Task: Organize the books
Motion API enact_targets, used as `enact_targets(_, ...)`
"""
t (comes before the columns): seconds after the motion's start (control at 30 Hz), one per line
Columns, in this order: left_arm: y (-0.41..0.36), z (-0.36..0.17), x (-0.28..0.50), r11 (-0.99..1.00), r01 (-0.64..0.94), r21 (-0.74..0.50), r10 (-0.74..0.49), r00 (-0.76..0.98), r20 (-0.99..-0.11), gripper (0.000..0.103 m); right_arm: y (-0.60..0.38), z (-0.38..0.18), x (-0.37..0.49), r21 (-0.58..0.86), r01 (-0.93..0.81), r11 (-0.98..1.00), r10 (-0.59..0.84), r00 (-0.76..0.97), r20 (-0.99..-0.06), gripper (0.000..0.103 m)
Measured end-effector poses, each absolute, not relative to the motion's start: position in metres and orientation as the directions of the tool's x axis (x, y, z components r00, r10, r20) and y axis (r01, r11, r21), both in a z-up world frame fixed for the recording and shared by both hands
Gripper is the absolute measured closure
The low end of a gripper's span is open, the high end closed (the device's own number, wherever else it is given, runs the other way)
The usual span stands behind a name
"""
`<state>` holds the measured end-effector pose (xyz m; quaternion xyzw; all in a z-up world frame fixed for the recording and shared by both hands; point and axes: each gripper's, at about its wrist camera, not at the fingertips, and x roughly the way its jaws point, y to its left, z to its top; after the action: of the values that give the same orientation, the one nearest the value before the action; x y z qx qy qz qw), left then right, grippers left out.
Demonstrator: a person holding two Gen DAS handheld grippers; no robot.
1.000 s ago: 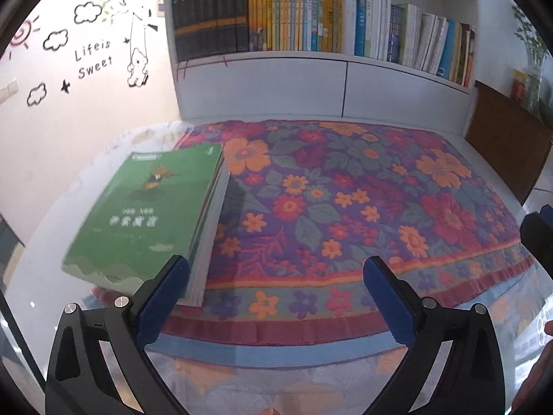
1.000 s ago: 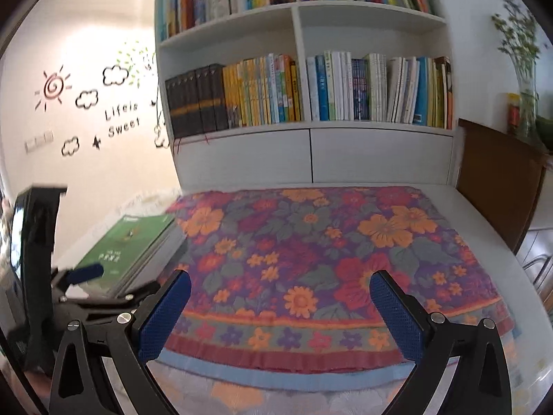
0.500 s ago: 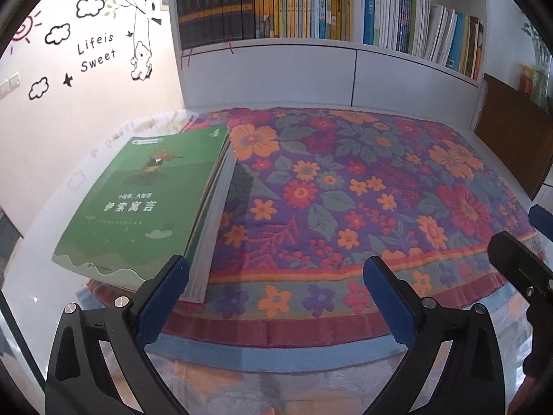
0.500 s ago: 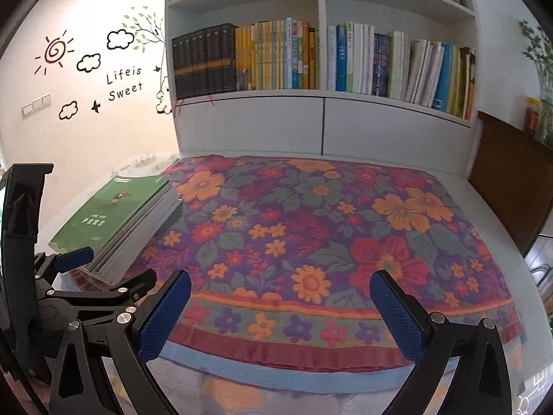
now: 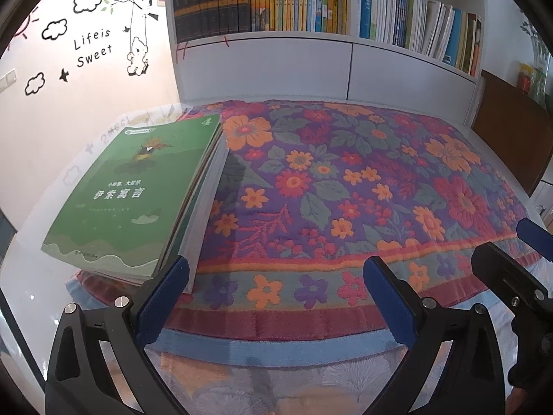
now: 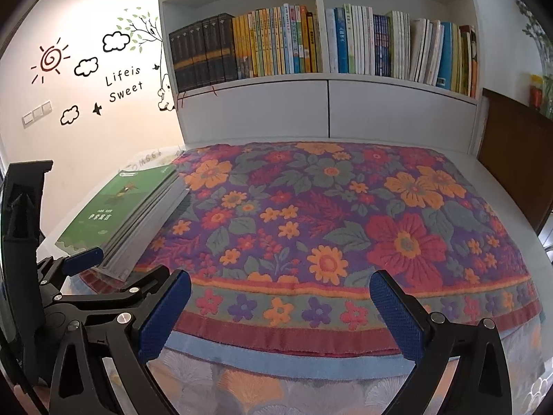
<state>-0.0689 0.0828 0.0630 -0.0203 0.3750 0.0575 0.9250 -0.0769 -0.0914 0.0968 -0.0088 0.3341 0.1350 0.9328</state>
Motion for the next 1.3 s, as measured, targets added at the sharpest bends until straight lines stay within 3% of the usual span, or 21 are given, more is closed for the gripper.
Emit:
enact_targets(0.53,0.084,0.056,-0.065,0.993,-0.121,-0.006,0.081,0.699,-0.71,0.002,-0.102,0.089,-0.066,0.153,-0.218,0.964,0.264,0.715,-0.647,0.0)
enact_targets(1.3,0.086,0.051,-0.06,0.993,-0.12,0.002,0.086,0.693,-0.716,0.002,-0.097,0.081,-0.062,0.102,-0.198,0.975,0.214,0.705,-0.676,0.0)
